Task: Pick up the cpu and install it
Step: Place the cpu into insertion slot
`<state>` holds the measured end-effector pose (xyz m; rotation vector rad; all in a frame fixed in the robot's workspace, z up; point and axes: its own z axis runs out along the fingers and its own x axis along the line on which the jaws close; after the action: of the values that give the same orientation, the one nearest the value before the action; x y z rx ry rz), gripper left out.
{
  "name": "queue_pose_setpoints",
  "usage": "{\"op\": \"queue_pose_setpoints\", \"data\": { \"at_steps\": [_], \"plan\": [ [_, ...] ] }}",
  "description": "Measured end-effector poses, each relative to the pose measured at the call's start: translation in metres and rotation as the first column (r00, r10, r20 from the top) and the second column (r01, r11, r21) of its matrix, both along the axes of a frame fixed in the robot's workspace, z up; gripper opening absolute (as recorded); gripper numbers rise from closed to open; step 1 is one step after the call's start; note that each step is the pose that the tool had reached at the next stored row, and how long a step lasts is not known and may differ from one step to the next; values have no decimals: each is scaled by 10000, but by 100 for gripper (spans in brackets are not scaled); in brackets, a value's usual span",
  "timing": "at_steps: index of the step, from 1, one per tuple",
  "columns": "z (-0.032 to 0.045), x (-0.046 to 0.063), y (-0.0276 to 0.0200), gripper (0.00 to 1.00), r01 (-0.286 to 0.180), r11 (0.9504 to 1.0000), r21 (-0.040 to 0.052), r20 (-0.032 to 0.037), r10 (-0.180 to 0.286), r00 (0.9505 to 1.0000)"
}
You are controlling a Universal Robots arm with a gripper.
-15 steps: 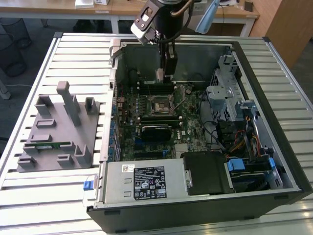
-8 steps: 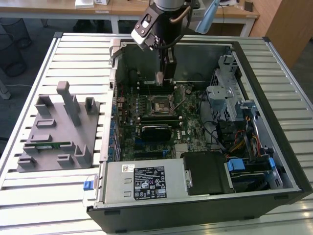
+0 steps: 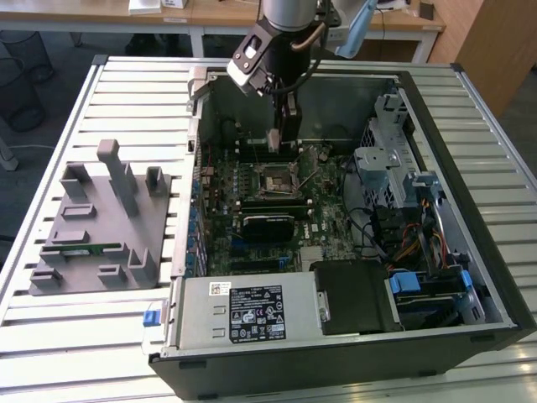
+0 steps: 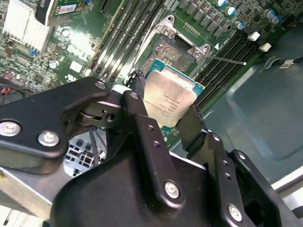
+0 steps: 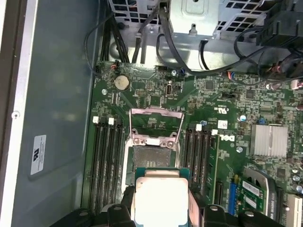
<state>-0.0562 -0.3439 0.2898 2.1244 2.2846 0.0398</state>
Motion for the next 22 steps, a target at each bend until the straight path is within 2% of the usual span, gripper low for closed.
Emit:
{"op": "queue_pose_setpoints", "data": {
  "at_steps": [5,10,22],
  "plan": [
    [-91,22,31,53,1,10000,-1,-42,-1,10000],
    [-182,28,48,53,0,10000,0,-51,0,10000],
    [-352,31,49,53,24,10000,1,-50,-24,10000]
  ]
}}
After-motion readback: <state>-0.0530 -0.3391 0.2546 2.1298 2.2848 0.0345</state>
